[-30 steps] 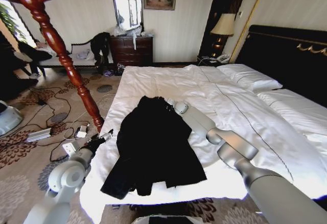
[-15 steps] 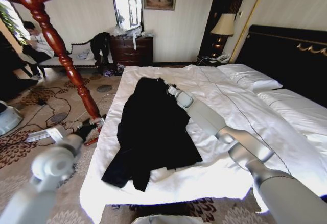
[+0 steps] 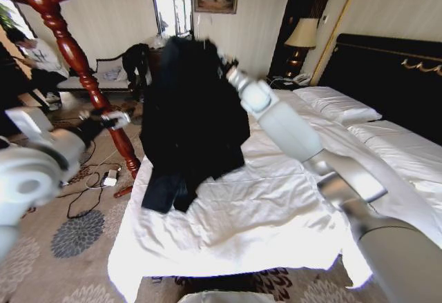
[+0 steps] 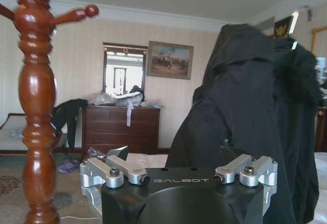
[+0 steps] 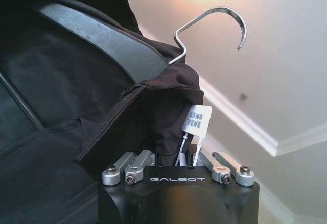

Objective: Pick up the clothes from the bed and hang them on the clothes hanger.

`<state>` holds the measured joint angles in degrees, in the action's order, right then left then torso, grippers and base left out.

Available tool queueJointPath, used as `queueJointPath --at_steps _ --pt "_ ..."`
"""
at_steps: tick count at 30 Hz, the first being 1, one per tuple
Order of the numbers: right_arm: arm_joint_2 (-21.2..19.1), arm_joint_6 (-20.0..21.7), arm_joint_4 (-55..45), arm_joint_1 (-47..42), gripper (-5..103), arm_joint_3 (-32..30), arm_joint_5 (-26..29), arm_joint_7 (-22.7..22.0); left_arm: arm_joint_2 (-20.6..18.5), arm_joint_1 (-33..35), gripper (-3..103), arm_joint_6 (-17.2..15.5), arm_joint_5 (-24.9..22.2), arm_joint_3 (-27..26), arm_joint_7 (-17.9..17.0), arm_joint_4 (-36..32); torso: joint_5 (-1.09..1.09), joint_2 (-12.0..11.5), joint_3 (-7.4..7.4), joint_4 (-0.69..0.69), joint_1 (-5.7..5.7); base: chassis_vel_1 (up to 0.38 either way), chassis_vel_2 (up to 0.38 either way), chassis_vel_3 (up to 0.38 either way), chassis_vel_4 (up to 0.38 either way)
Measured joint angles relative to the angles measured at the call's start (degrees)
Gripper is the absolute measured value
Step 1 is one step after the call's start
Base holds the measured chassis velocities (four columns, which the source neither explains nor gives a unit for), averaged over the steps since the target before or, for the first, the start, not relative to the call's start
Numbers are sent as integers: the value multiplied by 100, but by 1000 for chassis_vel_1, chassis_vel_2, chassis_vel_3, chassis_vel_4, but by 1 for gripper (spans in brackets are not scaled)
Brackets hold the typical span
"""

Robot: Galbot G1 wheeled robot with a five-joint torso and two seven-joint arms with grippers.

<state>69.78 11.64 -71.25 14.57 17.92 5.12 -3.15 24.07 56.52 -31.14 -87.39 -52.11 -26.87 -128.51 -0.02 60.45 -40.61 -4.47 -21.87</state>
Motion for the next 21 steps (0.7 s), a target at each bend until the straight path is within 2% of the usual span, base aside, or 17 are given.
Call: queueJointPath --at_steps 2,5,7,9,12,15,21 --pt "-6 -16 -39 31 27 1 83 -54 -95 27 100 -16 -126 -142 -14 13 0 0 0 0 -1 0 0 0 0" --pt "-55 -107 -211 67 27 111 332 -317 -458 267 100 -87 -634 -842 -32 31 1 0 0 1 0 0 0 0 0" --pt "-57 -139 -230 62 27 144 357 -388 -525 304 100 -108 -747 -976 -35 23 3 0 0 2 0 0 0 0 0" --pt "-24 -319 -203 -23 27 275 386 -687 -726 385 100 -218 -1157 -1355 -54 -49 2 0 1 1 1 0 0 0 0" --pt "9 -435 -150 -106 27 328 387 -826 -803 397 100 -293 -1319 -1477 -97 -94 2 0 0 2 0 0 0 0 0" --pt "30 -730 -136 -236 27 368 386 -1053 -906 396 100 -439 -1341 -1526 -234 -117 2 0 0 -1 -1 0 0 0 0" --pt "51 -1192 -124 -247 27 416 443 -1126 -1102 359 100 -497 -1447 -1600 -265 105 1 0 0 0 0 0 0 0 0"
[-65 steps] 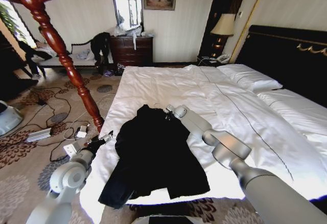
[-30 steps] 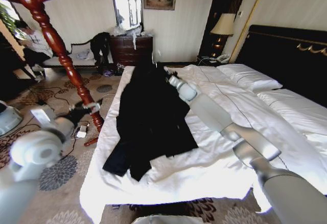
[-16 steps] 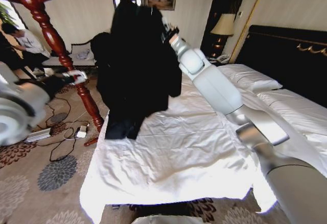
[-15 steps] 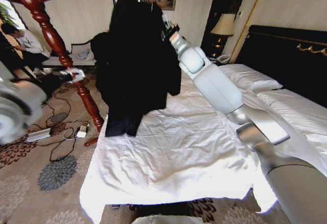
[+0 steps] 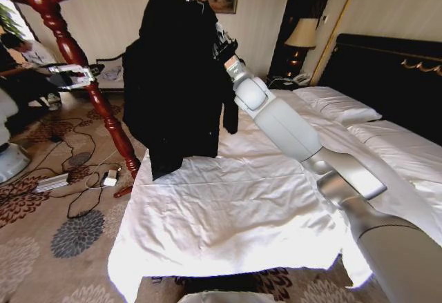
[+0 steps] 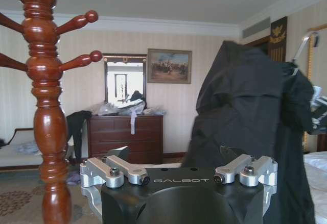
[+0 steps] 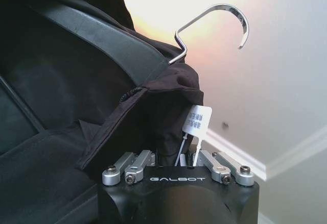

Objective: Pick up the clothes from the bed and hang them on the clothes hanger.

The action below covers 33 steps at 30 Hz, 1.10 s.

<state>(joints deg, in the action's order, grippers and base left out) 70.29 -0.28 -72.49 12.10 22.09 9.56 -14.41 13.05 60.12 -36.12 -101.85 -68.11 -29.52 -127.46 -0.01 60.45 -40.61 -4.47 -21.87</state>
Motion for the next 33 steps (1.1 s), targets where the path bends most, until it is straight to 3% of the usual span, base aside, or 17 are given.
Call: queueJointPath --at_steps 6,15,17,26,33 --pt "92 -433 -39 13 27 87 -53 -1 -417 -48 100 -26 -275 111 232 492 0 0 0 1 0 0 0 0 0" --pt "172 -612 -171 -10 27 186 -239 13 -647 -513 100 -121 -534 681 440 700 -1 0 0 -2 0 0 0 0 0" --pt "217 -622 -207 -20 26 239 -285 11 -753 -587 100 -173 -799 771 472 727 0 0 0 2 0 0 0 0 0" --pt "273 -720 -222 -160 26 264 -438 2 -750 -609 100 -258 -1058 816 659 291 1 0 0 0 0 0 0 0 0" --pt "185 -780 -342 -229 26 243 -453 48 -773 -609 100 -275 -951 915 697 256 1 0 0 -1 0 0 0 0 0"
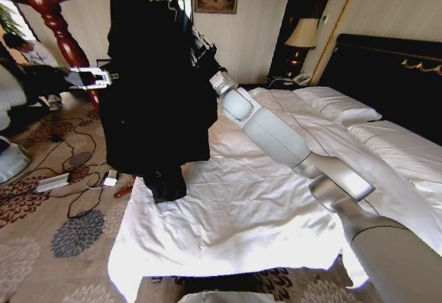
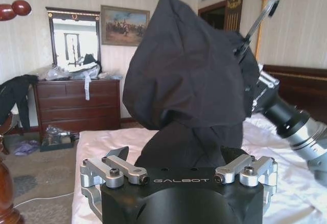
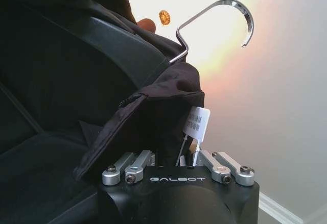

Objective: Pick up the clothes from the bed and hang them on the clothes hanger.

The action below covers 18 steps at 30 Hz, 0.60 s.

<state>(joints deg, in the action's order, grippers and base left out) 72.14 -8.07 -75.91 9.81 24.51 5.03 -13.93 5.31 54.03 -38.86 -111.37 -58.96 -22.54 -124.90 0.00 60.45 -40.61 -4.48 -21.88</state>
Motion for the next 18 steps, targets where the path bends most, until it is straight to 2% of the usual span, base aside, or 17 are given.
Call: queueJointPath --at_steps 4,5,7,14,18 --pt "32 -59 -127 14 26 16 -27 63 -32 -111 100 -4 213 293 61 80 0 0 0 0 0 0 0 0 0" --pt "91 -92 -200 66 26 67 -57 107 -45 -423 100 -6 263 702 90 150 -1 0 0 2 0 0 0 0 0" --pt "154 -95 -212 110 26 114 -85 123 -84 -536 100 -6 272 859 117 164 -2 0 0 2 0 0 0 0 0" --pt "373 -99 -60 193 26 205 -226 174 -178 -494 101 12 289 952 218 -69 -2 0 0 2 0 0 0 0 0" --pt "353 -101 -46 174 26 205 -231 176 -179 -400 95 13 365 949 218 -102 0 0 0 0 0 0 0 0 0"
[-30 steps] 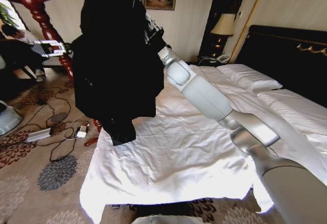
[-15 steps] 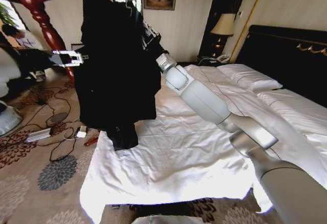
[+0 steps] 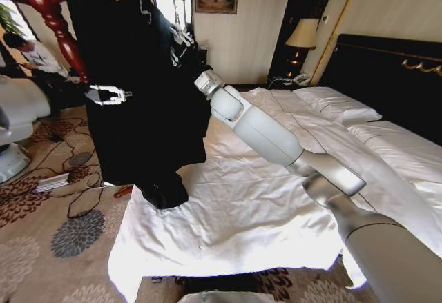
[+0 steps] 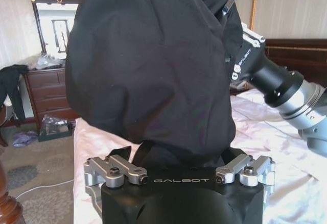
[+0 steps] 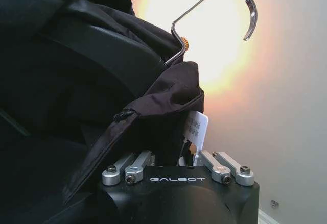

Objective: Pick up the clothes from the bed and hang them on the clothes hanger.

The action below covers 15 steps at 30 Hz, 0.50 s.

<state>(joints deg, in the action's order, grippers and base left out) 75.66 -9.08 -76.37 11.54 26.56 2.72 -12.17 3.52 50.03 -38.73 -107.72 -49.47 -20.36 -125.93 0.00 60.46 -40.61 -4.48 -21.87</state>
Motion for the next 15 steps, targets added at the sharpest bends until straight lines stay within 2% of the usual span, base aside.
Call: queueJointPath --at_steps 2,4,7,8,12,14,15 --pt "-15 0 -7 -9 26 0 1 2 35 74 85 0 19 -7 -68 -8 0 0 0 0 0 0 0 0 0" --pt "-15 0 -8 -9 26 0 3 2 53 94 85 0 24 -9 -112 -9 0 0 0 0 0 0 0 0 0" --pt "-4 0 7 33 26 -1 20 5 121 196 69 17 47 -26 -249 -16 0 0 0 1 0 0 0 0 0" --pt "-4 0 7 33 26 -1 20 5 121 196 69 17 47 -26 -249 -16 0 0 0 1 0 0 0 0 0" --pt "-3 0 54 101 26 31 87 38 142 230 47 51 52 -50 -282 0 0 0 0 1 0 0 0 0 0" --pt "-4 1 62 113 26 39 105 43 144 230 47 54 52 -52 -282 4 0 0 0 1 0 0 0 0 0" --pt "-5 2 85 148 26 55 143 56 147 230 41 60 52 -56 -279 12 0 0 0 1 0 0 0 0 0"
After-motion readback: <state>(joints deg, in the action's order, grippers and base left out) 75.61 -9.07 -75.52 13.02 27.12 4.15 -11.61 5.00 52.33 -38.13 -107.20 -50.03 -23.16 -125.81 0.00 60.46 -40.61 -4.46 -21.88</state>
